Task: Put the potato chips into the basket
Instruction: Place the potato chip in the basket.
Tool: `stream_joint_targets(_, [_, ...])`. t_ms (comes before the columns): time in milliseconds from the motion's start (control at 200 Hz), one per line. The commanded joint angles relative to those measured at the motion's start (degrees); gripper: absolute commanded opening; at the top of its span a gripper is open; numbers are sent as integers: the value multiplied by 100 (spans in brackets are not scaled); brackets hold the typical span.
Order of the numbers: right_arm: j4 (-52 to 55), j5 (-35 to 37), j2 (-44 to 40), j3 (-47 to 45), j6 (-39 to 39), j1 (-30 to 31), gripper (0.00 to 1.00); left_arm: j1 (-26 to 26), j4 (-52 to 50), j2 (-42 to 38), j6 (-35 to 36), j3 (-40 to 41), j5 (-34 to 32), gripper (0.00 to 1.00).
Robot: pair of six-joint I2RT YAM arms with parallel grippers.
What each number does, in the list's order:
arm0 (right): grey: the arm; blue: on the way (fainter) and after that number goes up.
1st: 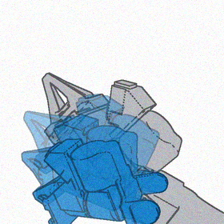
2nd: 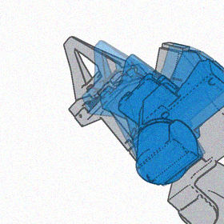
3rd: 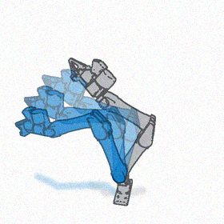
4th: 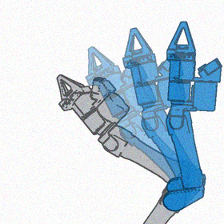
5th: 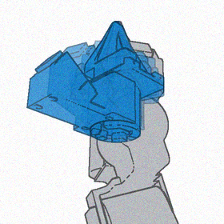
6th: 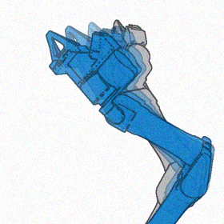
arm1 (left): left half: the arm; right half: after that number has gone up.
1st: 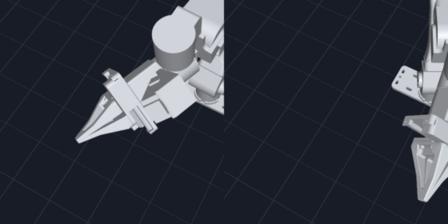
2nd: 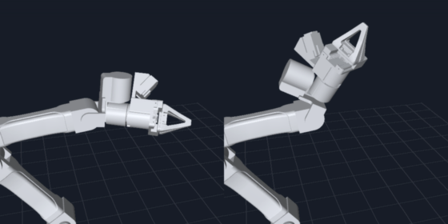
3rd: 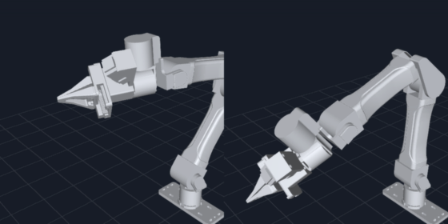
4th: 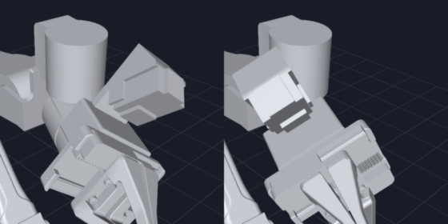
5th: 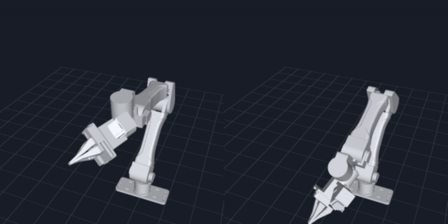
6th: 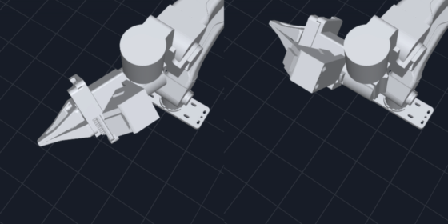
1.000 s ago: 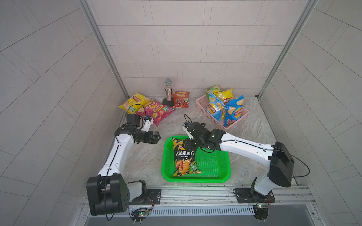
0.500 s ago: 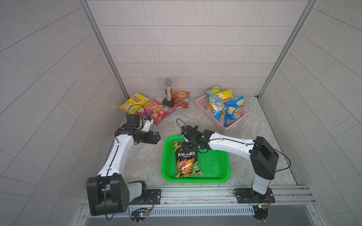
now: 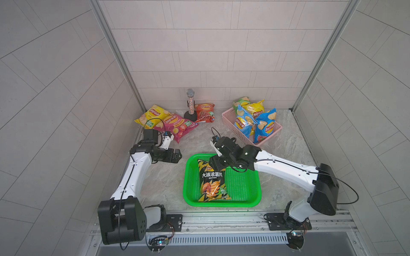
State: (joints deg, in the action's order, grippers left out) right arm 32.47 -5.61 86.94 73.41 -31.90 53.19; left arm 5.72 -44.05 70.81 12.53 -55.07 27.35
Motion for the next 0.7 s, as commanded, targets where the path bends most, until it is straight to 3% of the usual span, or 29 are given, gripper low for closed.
stream_joint_targets(0, [368,-30,-328,-573,-38,-22,64,29,-162,-12,351,-93,-50,90])
stream_joint_targets(120, [446,-162,-751,-1199,26,-28,60,27,-267,-135,1123,-72,-451,72])
stream_joint_targets(245, [593,-235,-1149,-1665,116,36,58,29,-302,-273,2171,369,-1026,26])
stream_joint_targets(295, [681,-163,-1214,-1747,194,97,57,28,-384,-257,2507,533,-1268,14])
stream_joint_targets(435, [809,74,-1051,-1791,383,230,55,-29,-776,-225,2950,918,-1019,16])
stream_joint_targets(696, [466,130,-274,-1620,525,456,52,-772,-905,-239,2787,1139,-642,21])
